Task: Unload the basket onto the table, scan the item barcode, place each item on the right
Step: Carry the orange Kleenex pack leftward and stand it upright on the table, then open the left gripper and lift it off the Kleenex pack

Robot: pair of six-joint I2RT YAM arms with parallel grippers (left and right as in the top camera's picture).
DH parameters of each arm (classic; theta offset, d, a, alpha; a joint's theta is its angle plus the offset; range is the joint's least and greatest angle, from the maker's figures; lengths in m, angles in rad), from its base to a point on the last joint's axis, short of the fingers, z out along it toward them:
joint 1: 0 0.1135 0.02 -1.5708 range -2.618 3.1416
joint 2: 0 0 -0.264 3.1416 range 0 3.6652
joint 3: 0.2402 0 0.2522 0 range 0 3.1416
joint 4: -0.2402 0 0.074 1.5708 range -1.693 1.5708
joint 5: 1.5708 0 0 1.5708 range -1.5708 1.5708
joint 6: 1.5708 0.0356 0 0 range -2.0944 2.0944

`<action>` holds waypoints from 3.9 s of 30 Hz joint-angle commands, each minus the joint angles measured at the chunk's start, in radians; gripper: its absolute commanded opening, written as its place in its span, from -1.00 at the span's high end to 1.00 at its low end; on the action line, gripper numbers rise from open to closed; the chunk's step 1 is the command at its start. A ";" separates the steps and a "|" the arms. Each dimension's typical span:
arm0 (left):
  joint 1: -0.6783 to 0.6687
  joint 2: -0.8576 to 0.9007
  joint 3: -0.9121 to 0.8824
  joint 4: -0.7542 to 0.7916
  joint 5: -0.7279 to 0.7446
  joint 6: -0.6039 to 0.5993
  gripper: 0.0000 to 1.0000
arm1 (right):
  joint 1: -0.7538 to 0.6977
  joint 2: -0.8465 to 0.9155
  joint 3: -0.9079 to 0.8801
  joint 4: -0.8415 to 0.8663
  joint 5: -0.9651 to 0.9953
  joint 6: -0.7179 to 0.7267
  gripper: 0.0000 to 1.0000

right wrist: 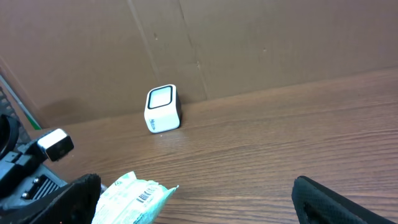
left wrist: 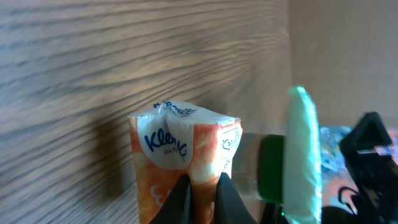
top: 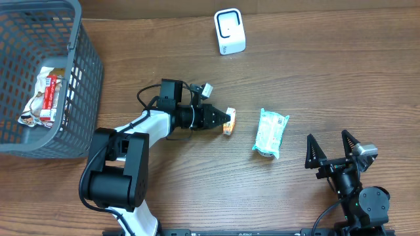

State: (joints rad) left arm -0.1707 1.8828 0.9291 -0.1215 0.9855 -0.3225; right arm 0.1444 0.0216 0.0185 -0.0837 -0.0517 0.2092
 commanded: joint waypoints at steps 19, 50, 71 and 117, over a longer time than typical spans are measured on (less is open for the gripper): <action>-0.026 -0.005 -0.021 0.014 -0.158 -0.052 0.62 | -0.005 -0.002 -0.010 0.003 0.006 0.001 -1.00; -0.187 -0.205 0.058 -0.264 -0.697 0.057 -0.54 | -0.005 -0.002 -0.010 0.003 0.006 0.001 -1.00; -0.342 -0.143 0.056 -0.188 -0.935 0.068 -0.59 | -0.005 -0.002 -0.010 0.003 0.006 0.001 -1.00; -0.339 -0.097 0.130 -0.112 -0.967 0.053 -0.49 | -0.005 -0.002 -0.010 0.003 0.006 0.001 -1.00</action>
State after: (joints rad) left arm -0.5110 1.7977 0.9989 -0.2253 0.0250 -0.2790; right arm 0.1444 0.0216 0.0185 -0.0834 -0.0517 0.2089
